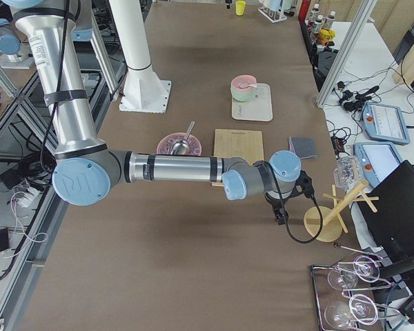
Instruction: Stack pink bowl on green and place spoon
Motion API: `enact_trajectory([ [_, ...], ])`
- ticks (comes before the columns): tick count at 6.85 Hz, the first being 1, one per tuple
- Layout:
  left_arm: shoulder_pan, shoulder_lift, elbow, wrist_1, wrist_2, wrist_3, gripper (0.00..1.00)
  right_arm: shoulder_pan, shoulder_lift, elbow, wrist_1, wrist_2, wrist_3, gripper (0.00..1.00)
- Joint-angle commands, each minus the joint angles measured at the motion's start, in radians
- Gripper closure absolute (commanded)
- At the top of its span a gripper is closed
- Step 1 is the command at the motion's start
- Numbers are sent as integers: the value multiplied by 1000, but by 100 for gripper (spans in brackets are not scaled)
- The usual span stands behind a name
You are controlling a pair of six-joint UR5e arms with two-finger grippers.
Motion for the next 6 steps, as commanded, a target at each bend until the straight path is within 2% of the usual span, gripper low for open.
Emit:
enact_trajectory([
  [1,1,-3,-3,0,0,0,2,0,-1,1,0,5,2,0],
  [6,4,-10,0,6,2,-2,2,2,-30,12,20,12,-1,0],
])
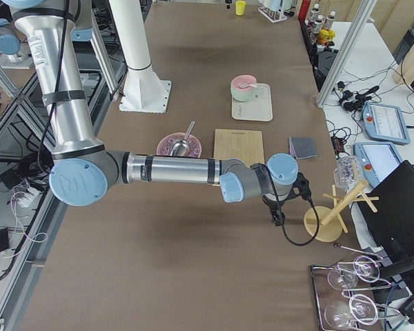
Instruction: Stack pink bowl on green and place spoon
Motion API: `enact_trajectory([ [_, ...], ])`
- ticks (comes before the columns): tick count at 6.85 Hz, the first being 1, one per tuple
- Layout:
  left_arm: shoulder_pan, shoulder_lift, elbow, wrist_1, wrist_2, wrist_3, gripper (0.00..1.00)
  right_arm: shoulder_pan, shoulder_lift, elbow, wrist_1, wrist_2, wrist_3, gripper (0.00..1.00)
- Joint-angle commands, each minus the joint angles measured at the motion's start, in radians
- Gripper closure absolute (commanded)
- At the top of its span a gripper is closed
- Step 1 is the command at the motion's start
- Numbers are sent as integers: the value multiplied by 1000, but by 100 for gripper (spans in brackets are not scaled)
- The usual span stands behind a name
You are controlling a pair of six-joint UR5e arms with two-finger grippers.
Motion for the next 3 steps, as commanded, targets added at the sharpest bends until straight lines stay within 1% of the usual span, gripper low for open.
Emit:
enact_trajectory([
  [1,2,-9,-4,4,-1,-1,2,3,-15,10,6,1,-1,0],
  [3,2,-9,-5,2,-3,0,2,3,-15,12,6,-1,-1,0],
])
